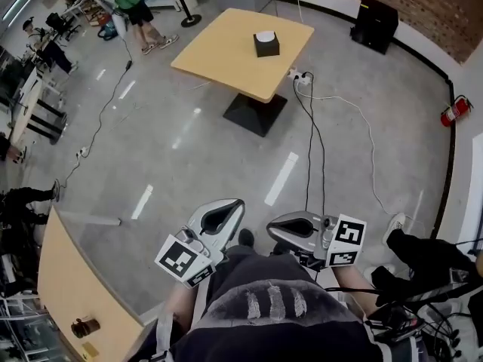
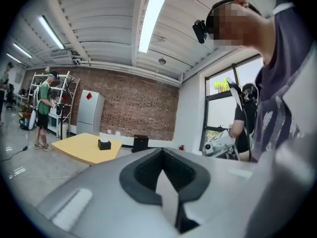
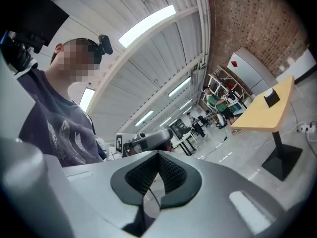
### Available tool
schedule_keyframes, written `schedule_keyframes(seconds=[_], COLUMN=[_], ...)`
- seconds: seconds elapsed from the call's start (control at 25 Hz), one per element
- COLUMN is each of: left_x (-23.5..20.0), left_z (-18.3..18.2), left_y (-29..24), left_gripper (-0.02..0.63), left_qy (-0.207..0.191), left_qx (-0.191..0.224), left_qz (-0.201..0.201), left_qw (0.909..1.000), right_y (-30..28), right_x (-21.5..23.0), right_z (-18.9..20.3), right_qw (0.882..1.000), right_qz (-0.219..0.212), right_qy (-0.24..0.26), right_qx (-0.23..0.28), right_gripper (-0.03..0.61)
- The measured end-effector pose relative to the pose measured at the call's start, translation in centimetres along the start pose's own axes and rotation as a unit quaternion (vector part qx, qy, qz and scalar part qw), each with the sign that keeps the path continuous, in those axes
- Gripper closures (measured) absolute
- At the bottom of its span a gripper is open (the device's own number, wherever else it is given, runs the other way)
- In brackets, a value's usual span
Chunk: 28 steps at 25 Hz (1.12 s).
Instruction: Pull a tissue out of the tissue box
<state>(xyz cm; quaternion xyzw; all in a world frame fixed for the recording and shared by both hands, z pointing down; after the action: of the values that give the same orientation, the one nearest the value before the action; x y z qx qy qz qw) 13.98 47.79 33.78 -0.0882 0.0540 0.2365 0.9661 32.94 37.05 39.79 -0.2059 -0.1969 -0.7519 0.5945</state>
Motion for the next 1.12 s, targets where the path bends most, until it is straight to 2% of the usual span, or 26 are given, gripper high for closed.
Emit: schedule_keyframes(seconds=[0.24,0.44,0.96,1.12], left_x=[-2.7,-5.6,-16.5,-19.0], left_z=[-1.5,-1.7,-2.0,-1.7], left_y=[0.6,1.6,7.1,9.7], left_gripper=[0.612,0.612,0.612,0.612], left_qy=[-0.019,-0.017,-0.002,0.002], left_qx=[0.024,0.036,0.064,0.074], left_qz=[-0.005,0.016,0.048,0.044], left_qw=[0.9995,0.9991,0.9968,0.9963], right_y=[-1.6,-4.6,-16.2,-20.0], right_x=[1.1,0.4,0.8,0.9], right_z=[-3.1,-3.9,-4.5,-4.4], right_qw=[0.998,0.992,0.990,0.989], right_qz=[0.043,0.073,0.101,0.103], right_qy=[0.044,0.093,0.084,0.085], right_qx=[0.000,-0.036,-0.053,-0.062], right_gripper=[0.580,0.578,0.579,0.579])
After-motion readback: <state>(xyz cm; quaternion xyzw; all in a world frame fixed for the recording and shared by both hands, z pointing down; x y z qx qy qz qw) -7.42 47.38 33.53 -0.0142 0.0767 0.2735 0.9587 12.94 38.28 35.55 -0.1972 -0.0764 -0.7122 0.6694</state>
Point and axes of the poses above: the fingertips, and each gripper's own axes: y backward along the fingers, x to its right, z out of its underside, the point moved 10 cm from there along y, backward along the fingers, and after that the axes turned 9 degrees about z, right-handed, at the moved point
